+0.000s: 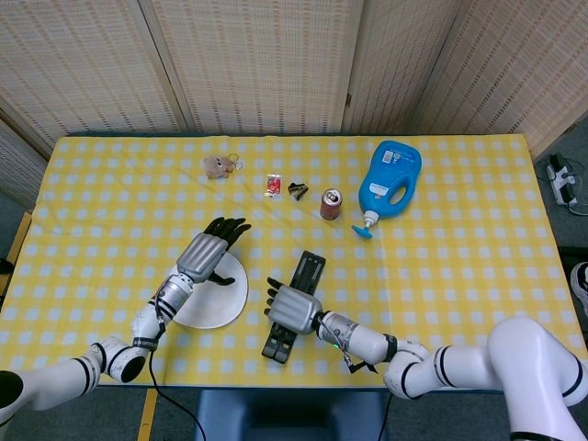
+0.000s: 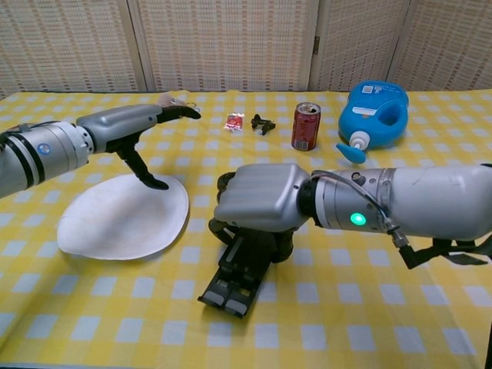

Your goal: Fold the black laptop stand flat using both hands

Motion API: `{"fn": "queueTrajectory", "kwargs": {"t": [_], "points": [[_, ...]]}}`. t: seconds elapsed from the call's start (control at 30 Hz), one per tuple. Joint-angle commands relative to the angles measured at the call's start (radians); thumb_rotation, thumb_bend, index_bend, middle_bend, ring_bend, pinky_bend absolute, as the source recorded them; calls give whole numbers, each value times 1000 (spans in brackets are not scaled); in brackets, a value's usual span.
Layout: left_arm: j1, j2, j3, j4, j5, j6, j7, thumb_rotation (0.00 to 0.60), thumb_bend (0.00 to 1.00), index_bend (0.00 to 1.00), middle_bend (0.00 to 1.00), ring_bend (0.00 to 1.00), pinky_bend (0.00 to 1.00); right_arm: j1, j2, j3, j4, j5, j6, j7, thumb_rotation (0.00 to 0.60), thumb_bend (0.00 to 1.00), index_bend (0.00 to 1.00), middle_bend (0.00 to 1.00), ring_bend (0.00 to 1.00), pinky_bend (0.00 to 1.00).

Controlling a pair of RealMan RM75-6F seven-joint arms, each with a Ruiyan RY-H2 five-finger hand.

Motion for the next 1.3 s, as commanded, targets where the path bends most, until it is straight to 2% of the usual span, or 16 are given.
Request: {"fn": "queueTrajectory", "kwargs": {"t": [0.03, 0.13, 0.2, 0.27, 0.3, 0.37, 0.4, 0.6, 0.77, 0.97, 1.13, 1.3], "points": [[-1, 0, 0, -1, 1, 0, 6, 600, 150, 0, 57, 0, 0, -4, 4, -10, 22, -61, 23, 56, 600, 242, 573, 490, 292, 135], [-3, 3, -3, -4, 0, 0, 14, 600, 151, 0, 57, 0, 0, -5, 3, -15, 34, -93, 33, 88, 600, 241, 582, 492, 292, 135], [-2, 6, -7, -8, -4, 3, 14, 600, 150, 0, 57, 0, 0, -9, 6, -18, 36, -101, 36, 102, 600, 241, 532, 443, 262, 135], [-1, 12, -8, -9, -3, 7, 23, 600, 150, 0, 56, 0, 0, -21, 12, -15, 24, -78, 42, 93, 600, 241, 361, 331, 209, 127], [-1, 16, -7, -7, 0, 11, 33, 600, 151, 0, 55, 0, 0, -30, 14, -11, 11, -62, 51, 82, 600, 241, 193, 231, 170, 114], [3, 26, -9, -12, 0, 23, 49, 600, 151, 0, 51, 0, 0, -57, 22, -4, -29, -31, 89, 66, 600, 241, 32, 120, 129, 96], [6, 32, -12, -19, -3, 29, 51, 600, 151, 0, 50, 0, 0, -70, 28, -2, -46, -23, 109, 61, 600, 241, 1, 84, 113, 92], [44, 100, -26, -95, -52, 52, 83, 600, 167, 0, 37, 0, 0, -180, 95, -12, -155, -19, 282, 50, 600, 242, 0, 60, 116, 92], [111, 168, -35, -179, -105, 134, 142, 600, 216, 13, 36, 0, 0, -312, 191, -42, -248, -44, 471, 73, 600, 240, 0, 107, 148, 100], [201, 261, -28, -298, -159, 231, 212, 600, 224, 24, 36, 0, 0, -464, 304, -71, -332, -47, 657, 111, 600, 242, 0, 141, 180, 101], [301, 338, -4, -397, -163, 355, 252, 600, 224, 39, 36, 0, 0, -600, 400, -103, -357, -53, 778, 253, 600, 240, 0, 128, 177, 101], [392, 368, 35, -441, -121, 478, 272, 600, 225, 44, 36, 0, 0, -705, 456, -130, -323, -65, 850, 382, 600, 241, 0, 89, 147, 100]]}}
